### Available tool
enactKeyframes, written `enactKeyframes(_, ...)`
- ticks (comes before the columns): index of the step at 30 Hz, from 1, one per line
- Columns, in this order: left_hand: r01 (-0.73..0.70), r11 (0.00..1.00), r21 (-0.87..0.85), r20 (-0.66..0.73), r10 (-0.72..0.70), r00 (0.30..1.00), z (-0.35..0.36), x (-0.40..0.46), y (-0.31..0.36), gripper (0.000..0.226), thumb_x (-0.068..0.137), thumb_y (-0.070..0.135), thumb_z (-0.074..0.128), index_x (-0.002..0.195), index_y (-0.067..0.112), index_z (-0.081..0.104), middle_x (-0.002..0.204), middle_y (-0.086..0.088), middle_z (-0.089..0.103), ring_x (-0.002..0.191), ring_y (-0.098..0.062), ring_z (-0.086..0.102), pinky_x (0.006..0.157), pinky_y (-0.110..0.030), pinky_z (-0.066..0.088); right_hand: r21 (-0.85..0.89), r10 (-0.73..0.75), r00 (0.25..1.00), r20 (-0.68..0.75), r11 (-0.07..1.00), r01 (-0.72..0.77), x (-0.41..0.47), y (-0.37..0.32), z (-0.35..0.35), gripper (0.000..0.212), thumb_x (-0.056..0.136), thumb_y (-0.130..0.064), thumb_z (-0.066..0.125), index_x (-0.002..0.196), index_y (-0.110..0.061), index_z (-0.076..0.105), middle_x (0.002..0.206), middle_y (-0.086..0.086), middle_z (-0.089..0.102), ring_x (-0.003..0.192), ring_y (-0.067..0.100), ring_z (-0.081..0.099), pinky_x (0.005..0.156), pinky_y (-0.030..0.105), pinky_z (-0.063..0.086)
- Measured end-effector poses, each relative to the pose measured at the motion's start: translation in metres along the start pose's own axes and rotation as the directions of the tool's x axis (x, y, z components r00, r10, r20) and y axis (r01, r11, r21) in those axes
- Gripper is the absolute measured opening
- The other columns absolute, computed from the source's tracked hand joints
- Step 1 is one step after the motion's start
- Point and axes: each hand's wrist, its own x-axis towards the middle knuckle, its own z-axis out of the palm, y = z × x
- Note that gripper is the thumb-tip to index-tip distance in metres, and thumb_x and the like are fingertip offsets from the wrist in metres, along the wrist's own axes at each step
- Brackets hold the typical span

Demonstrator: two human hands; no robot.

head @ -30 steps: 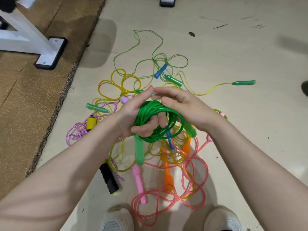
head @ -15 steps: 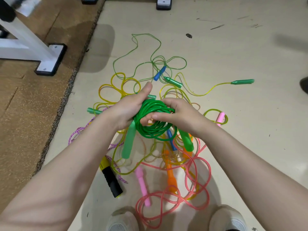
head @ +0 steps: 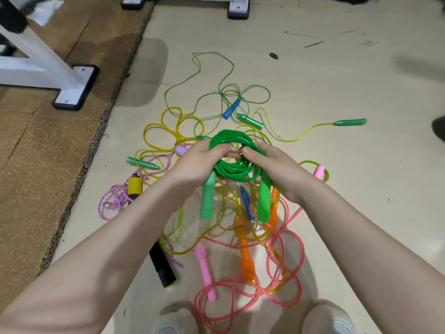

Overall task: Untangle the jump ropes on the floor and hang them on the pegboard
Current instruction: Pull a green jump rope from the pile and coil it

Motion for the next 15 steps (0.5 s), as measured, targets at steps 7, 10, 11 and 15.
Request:
enactKeyframes(7,0.160,0.986,0.048,-0.087,-0.156,0.984,-0.027,0.002,0.003,0.021,0.097,0.017,0.047,0.105,0.000,0.056,0.071,-0.005,0.069,0.052,-0.009,0.065,0.048,-0.021,0.053,-0.293,0.149,0.944,0.293,0.954,-0.060,-0.015,-0.009,-0.032,0.021,0.099,-0.022,0.039,0.097,-0.006,0.053,0.069,0.000,0.069,0.058,0.008,0.061,0.064,0.027,0.043)
enactKeyframes(10,0.163,0.926,0.341,-0.038,-0.160,0.986,-0.023,-0.002,-0.001,0.020,0.095,0.020,0.050,0.102,0.002,0.058,0.081,-0.008,0.064,0.046,-0.002,0.060,0.042,-0.015,0.046,-0.015,0.064,0.990,0.128,0.998,-0.062,-0.015,-0.025,-0.023,0.022,0.101,-0.024,0.033,0.099,-0.009,0.048,0.056,0.004,0.062,0.044,0.008,0.056,0.043,0.017,0.038)
enactKeyframes(11,0.143,0.890,0.433,-0.009,-0.155,0.988,-0.019,-0.003,-0.001,0.019,0.095,0.023,0.052,0.100,0.006,0.060,0.083,-0.007,0.065,0.051,-0.001,0.061,0.045,-0.015,0.047,0.095,0.026,0.998,0.057,0.995,-0.031,-0.014,-0.030,-0.016,0.022,0.101,-0.026,0.033,0.100,-0.010,0.047,0.053,0.003,0.059,0.041,0.008,0.052,0.039,0.016,0.035)
enactKeyframes(15,0.129,0.923,0.363,0.221,-0.220,0.950,-0.002,-0.007,0.004,0.018,0.095,0.026,0.051,0.088,0.014,0.063,0.080,-0.005,0.068,0.067,-0.016,0.067,0.054,-0.025,0.055,0.101,-0.195,0.976,-0.096,0.974,0.205,-0.005,-0.030,0.018,0.013,0.100,-0.027,0.040,0.100,-0.015,0.045,0.071,-0.002,0.057,0.046,0.005,0.049,0.041,0.018,0.038)
